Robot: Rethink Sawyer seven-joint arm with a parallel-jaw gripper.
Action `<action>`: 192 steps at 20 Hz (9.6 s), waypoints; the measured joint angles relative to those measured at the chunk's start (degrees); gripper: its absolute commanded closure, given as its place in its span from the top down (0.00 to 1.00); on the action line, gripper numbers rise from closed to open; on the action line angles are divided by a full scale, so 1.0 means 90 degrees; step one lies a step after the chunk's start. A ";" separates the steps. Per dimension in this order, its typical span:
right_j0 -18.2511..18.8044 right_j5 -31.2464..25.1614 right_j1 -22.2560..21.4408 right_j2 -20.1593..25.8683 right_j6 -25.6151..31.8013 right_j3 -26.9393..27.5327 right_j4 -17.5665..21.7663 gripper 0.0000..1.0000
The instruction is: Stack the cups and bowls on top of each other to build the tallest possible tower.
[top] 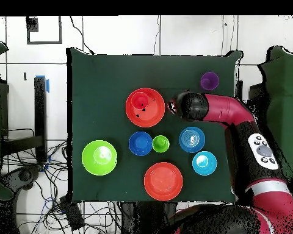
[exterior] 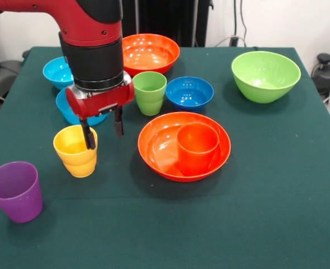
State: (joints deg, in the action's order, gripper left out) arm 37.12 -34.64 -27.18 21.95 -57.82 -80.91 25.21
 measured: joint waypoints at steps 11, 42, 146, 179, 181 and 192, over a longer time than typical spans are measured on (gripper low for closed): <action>0.0000 0.0000 0.0000 -0.0039 0.0000 0.0031 0.0000 1.00; -0.0095 0.0001 -0.0041 -0.0867 0.0000 0.0143 -0.0002 1.00; 0.0960 0.0869 0.0321 0.0613 0.0000 0.0136 -0.0001 1.00; 0.0462 0.0798 0.0260 0.0571 0.0000 0.0170 -0.0001 1.00; 0.0463 0.0798 0.0259 0.0553 0.0000 0.0176 -0.0001 1.00; 0.0464 0.0798 0.0252 0.0379 0.0000 0.0226 -0.0001 1.00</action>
State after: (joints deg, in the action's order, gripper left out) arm 41.30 -27.46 -24.90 25.36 -57.82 -78.88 25.20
